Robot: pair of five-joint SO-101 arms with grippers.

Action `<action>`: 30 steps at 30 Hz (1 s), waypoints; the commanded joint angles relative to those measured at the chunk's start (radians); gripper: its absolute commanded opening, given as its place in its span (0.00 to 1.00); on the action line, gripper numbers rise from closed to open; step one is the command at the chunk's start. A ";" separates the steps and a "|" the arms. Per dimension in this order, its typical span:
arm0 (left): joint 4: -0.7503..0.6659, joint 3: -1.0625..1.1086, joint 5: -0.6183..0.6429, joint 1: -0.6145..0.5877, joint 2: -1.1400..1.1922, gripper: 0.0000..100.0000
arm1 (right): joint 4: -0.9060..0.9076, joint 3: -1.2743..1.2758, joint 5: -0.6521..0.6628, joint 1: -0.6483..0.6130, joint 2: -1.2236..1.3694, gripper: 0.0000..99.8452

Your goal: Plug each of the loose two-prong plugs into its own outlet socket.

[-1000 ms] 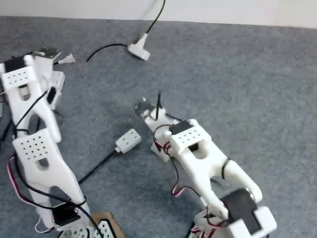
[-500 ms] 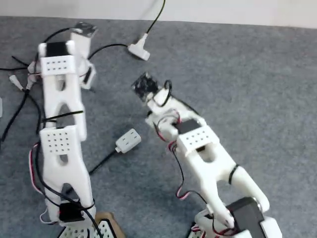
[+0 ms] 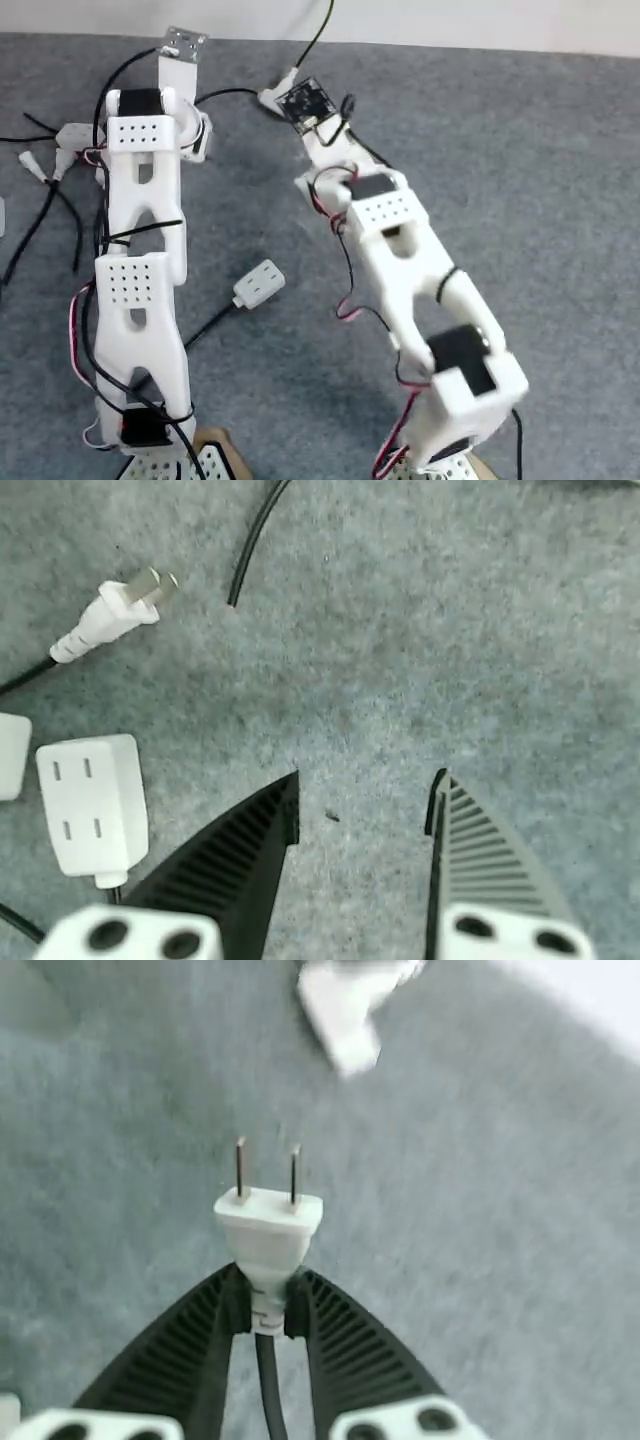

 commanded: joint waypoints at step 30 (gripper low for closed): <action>0.278 0.136 -0.015 -0.051 -0.768 0.22 | 0.461 -0.292 0.003 -0.074 0.131 0.01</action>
